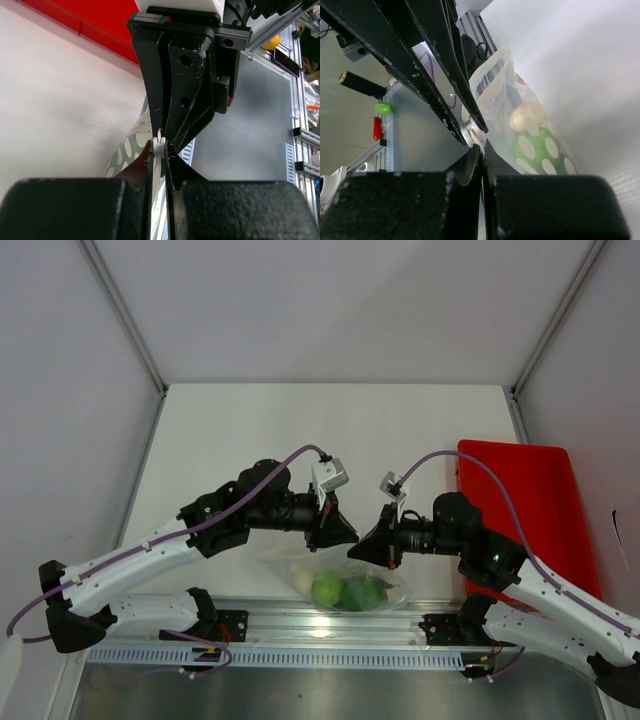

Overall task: Place the food in the zip-top bag and seal the zipper
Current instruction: Zip the zipper food storage bag at the center of the board.

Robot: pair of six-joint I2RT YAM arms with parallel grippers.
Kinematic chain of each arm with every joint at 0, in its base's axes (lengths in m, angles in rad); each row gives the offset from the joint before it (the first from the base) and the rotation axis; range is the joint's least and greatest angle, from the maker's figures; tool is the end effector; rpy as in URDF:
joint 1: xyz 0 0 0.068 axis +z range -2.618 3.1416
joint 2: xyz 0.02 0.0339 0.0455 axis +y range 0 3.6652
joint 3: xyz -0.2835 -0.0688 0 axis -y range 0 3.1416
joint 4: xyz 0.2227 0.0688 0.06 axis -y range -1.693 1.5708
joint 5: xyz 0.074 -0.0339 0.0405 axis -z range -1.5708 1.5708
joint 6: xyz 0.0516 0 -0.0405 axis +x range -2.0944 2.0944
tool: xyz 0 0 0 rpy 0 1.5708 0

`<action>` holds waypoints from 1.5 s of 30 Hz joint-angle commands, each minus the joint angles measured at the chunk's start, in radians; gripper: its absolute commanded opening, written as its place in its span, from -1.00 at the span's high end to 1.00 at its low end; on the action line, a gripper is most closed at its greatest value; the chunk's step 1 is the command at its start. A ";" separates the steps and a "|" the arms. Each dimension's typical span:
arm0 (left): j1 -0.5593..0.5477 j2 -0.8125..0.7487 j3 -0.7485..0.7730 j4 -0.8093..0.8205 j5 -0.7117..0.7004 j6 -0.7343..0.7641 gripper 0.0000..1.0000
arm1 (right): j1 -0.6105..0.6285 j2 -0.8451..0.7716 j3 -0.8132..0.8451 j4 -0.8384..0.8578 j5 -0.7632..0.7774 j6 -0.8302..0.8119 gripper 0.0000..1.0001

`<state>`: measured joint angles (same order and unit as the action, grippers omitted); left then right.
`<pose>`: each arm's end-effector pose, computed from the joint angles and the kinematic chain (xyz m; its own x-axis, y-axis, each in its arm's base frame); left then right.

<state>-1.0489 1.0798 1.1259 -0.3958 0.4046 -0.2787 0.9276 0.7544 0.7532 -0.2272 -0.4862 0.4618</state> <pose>0.0921 -0.2009 0.3921 -0.4342 0.2477 -0.8661 0.8964 0.2141 -0.3881 0.0723 0.1367 0.3403 -0.5584 -0.0882 -0.8249 -0.8172 0.2294 0.5287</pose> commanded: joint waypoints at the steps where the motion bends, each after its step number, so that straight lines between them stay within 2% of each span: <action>1: -0.007 0.011 0.005 0.009 0.033 0.015 0.99 | 0.004 -0.033 0.028 0.075 -0.005 0.009 1.00; 13: -0.007 0.008 -0.015 -0.032 0.031 0.035 0.99 | 0.004 -0.156 -0.078 0.204 0.089 0.110 1.00; 22: -0.005 -0.018 -0.054 -0.064 -0.003 0.044 0.99 | -0.027 -0.216 -0.104 0.206 0.126 0.146 1.00; 29: -0.005 -0.029 -0.080 -0.067 0.020 0.046 0.99 | -0.105 -0.260 -0.091 0.166 0.120 0.153 1.00; 40: 0.010 -0.086 -0.110 -0.126 -0.044 0.047 0.99 | -0.314 -0.294 -0.080 0.109 0.005 0.175 1.00; 45: 0.012 -0.087 -0.121 -0.147 -0.050 0.044 0.99 | -0.343 -0.291 -0.075 0.120 -0.026 0.178 1.00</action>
<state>-1.0420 1.0096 1.0222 -0.4805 0.3649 -0.2523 0.6037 0.4713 0.6319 -0.1665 -0.4988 0.6289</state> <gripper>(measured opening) 0.099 0.003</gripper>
